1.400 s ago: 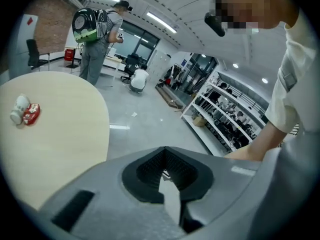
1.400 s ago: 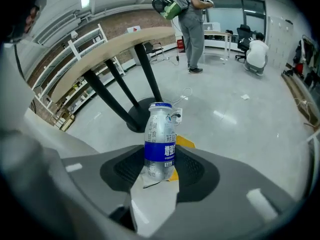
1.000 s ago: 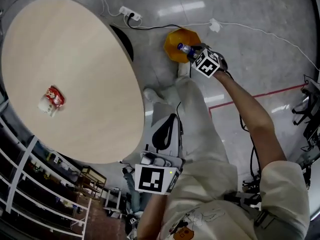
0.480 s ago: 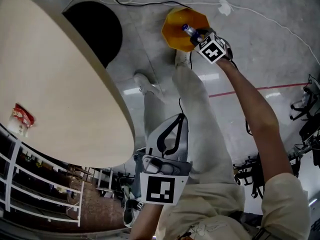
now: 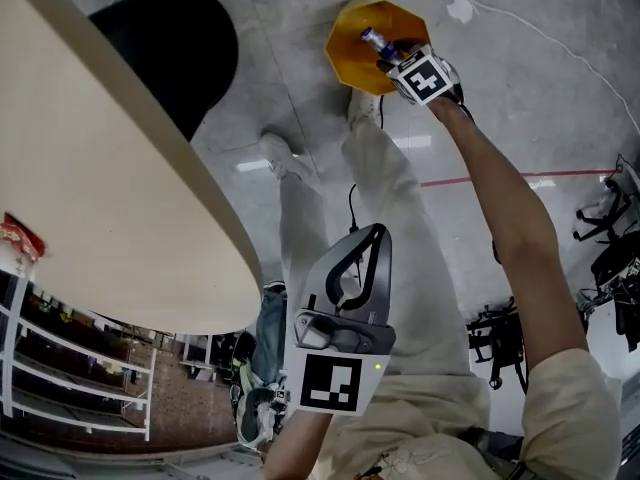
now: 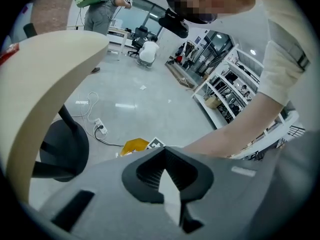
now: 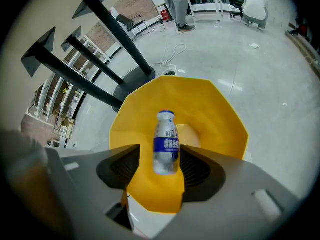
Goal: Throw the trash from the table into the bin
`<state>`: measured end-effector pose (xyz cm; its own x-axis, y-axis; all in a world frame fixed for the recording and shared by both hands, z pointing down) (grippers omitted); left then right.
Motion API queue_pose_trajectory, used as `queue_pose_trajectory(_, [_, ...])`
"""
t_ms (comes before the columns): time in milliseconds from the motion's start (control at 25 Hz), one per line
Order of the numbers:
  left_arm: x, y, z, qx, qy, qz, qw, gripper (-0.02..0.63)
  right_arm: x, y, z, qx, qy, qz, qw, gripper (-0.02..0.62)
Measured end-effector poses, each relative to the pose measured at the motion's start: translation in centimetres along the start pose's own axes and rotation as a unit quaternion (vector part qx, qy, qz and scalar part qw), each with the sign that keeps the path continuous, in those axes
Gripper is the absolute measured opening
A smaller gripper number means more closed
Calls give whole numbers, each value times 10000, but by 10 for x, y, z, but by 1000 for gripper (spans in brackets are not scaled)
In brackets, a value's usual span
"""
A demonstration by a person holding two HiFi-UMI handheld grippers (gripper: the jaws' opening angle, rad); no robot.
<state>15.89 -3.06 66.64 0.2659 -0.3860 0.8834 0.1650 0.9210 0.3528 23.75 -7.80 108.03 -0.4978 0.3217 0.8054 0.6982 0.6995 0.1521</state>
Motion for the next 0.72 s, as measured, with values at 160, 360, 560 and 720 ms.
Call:
queue_pose_trajectory(160, [-6,-1,0,-1,35,-10,10000,3,-3,0,3,155,17,-2,9999,287])
queue_pose_trajectory(360, [-17,-10,6,-12,-4,-206,9998,3,-14,-3,9,234,81,-80,9997,281])
queue_pose_trajectory(560, [-42,-25,3,97,-36,-518,9986,3,-40,-8,27,344,150,-209,9991,278])
queue_pose_trajectory(720, [-73,-42,-3,143,-39,-818,9965,3,-68,-9,51,351,182,-287,9988,278])
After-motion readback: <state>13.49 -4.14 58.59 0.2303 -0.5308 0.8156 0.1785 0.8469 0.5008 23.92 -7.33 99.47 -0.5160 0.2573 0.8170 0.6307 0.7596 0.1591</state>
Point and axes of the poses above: the fingertips, and each gripper's own axes: x forward along the fingers, z to its left, y out of its underside, the point moved 2 cm from there along -x, backward along the fingers, and after that the axes turned 12 degrees about -y, right-handed, at the moved point
